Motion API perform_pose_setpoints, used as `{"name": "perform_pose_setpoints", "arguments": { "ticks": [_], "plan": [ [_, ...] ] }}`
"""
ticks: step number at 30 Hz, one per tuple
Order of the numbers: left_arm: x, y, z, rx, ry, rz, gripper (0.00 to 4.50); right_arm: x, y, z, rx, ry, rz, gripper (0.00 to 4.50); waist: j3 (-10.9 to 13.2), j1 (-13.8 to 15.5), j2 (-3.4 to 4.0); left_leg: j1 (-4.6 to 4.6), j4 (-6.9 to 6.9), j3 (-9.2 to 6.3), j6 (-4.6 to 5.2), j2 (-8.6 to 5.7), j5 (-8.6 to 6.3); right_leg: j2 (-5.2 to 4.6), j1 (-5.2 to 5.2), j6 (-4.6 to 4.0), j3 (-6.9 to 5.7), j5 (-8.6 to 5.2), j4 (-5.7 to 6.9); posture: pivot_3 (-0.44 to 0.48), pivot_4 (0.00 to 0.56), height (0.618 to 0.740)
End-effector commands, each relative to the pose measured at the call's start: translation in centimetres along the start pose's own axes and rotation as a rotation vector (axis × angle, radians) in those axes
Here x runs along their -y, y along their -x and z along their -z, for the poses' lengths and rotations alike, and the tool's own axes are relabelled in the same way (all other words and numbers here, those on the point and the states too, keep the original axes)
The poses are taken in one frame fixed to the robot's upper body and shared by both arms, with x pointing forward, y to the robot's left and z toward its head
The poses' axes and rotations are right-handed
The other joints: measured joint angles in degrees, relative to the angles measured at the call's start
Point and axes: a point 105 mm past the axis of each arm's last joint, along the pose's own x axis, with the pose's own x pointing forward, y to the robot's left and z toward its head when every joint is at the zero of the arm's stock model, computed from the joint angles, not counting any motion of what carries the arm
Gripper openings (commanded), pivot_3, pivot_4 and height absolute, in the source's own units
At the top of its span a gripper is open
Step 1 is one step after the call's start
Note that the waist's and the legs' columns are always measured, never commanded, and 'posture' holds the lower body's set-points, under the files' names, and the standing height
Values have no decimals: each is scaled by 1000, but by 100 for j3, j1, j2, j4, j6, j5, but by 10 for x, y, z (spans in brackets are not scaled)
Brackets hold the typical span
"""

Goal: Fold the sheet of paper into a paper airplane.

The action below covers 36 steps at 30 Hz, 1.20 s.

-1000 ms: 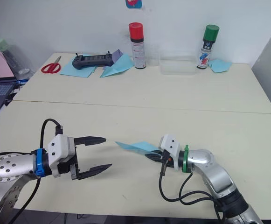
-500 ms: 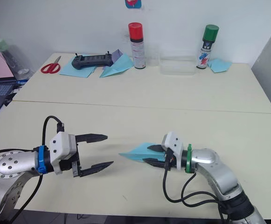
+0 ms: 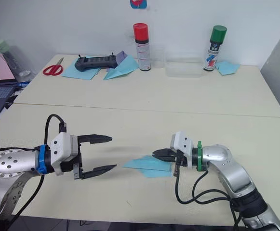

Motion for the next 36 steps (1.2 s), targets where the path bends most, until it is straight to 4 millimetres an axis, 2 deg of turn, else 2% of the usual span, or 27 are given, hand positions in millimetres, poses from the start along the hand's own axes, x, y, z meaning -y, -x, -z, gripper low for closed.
{"name": "perform_pose_setpoints", "arguments": {
  "ticks": [1,4,8,11,14,19,22,24,27,30,33,35,36],
  "plan": [
    [5,2,-12,20,-41,31,4500,-17,6,-16,49,76,-68,365,0,2,0,0,0,0,0,0,0,0,0,0,0,0,0,0,150,740],
    [8,3,-11,22,-38,40,4500,-25,5,-7,-1,104,-78,365,0,4,0,2,1,0,0,1,0,0,0,2,0,-1,1,0,150,740],
    [13,1,-9,23,-33,48,4500,-20,-2,10,-61,160,-47,365,0,-7,0,8,4,1,0,2,1,1,2,3,1,-1,8,0,150,740],
    [16,-1,-9,28,-28,53,4500,-6,-11,26,-108,202,26,365,-1,-9,-2,8,8,1,-1,1,1,1,3,3,1,-1,9,0,150,740],
    [18,-1,-8,27,-26,53,4500,-6,-18,40,-143,225,30,365,-1,-7,-2,8,8,2,-1,0,1,1,3,2,2,-1,9,0,150,740],
    [17,-1,-8,27,-31,47,4500,3,-21,43,-144,268,59,365,-1,-4,-2,7,8,1,-1,0,1,1,3,-7,2,4,12,0,150,740],
    [16,-1,-8,27,-33,42,4500,6,-17,35,-95,235,78,365,-1,-4,-2,8,10,1,-1,0,1,1,3,-6,2,4,18,0,150,740],
    [15,0,-8,26,-34,37,4500,1,-11,23,-48,215,62,744,-1,0,-1,8,10,0,-1,0,1,1,3,-7,1,4,22,0,150,740],
    [14,0,-8,27,-33,32,4500,-7,-5,16,-27,200,34,1648,-1,5,-2,8,10,-1,-1,0,1,1,3,-7,1,3,23,0,150,740],
    [14,-1,-7,28,-32,32,4500,-9,-4,18,-42,197,43,2754,-1,6,-2,11,10,-1,-1,0,1,1,3,-6,1,3,28,0,150,740],
    [13,-4,-8,35,-33,33,4500,-1,-9,24,-63,208,71,3921,-1,4,-2,15,12,0,-1,0,1,2,3,-4,2,0,33,0,150,740],
    [13,-5,-8,37,-34,34,4500,4,-13,26,-67,207,87,4475,-1,3,-2,16,17,0,-1,0,1,2,3,-4,3,0,37,0,150,740],
    [13,-5,-8,38,-35,35,4500,6,-14,27,-68,206,92,4475,-1,1,-2,15,18,0,-1,0,2,3,3,-4,3,0,39,0,150,740]
  ]
}}
